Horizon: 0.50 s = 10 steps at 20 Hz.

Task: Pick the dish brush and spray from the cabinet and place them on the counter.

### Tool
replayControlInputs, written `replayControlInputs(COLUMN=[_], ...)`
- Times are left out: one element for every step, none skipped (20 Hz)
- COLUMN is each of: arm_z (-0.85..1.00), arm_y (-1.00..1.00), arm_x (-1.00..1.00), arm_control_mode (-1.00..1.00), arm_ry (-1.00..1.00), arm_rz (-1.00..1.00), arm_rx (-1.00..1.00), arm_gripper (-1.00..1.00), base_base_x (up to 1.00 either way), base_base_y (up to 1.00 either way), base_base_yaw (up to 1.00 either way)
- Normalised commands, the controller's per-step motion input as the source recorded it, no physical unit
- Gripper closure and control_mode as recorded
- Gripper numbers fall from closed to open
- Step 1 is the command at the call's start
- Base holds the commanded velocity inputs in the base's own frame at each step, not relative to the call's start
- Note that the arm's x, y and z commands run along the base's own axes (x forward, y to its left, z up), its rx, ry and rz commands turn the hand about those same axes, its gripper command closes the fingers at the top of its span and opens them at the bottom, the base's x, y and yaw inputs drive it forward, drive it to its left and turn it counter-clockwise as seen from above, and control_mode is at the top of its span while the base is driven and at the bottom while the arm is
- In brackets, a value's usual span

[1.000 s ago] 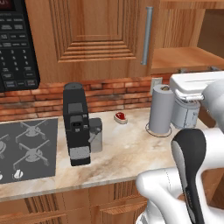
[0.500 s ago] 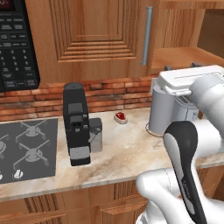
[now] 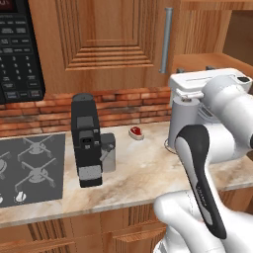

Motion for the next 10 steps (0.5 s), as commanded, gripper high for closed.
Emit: replayControlInputs(arm_z=[0.00,0.00,0.00,0.00,0.00,0.00,0.00,0.00,0.00,0.00], arm_y=[0.05,0.04,0.01,0.00,0.00,0.00,0.00,0.00,0.00,0.00], arm_x=[0.43,0.42,0.39,0.36,0.34,0.28,0.26,0.26,0.26,0.25], arm_control_mode=[-1.00,-1.00,-1.00,-1.00,-1.00,-1.00,-1.00,-1.00,-1.00,-1.00], arm_ry=[0.00,0.00,0.00,0.00,0.00,0.00,0.00,0.00,0.00,0.00], arm_rz=[0.00,0.00,0.00,0.00,0.00,0.00,0.00,0.00,0.00,0.00], arm_rx=[0.00,0.00,0.00,0.00,0.00,0.00,0.00,0.00,0.00,0.00], arm_gripper=[-1.00,-1.00,-1.00,-1.00,-1.00,-1.00,-1.00,-1.00,-1.00,-1.00], base_base_x=[0.00,0.00,0.00,0.00,0.00,0.00,0.00,0.00,0.00,0.00], base_base_y=[0.00,0.00,0.00,0.00,0.00,0.00,0.00,0.00,0.00,0.00], base_base_yaw=[0.00,0.00,0.00,0.00,0.00,0.00,0.00,0.00,0.00,0.00])
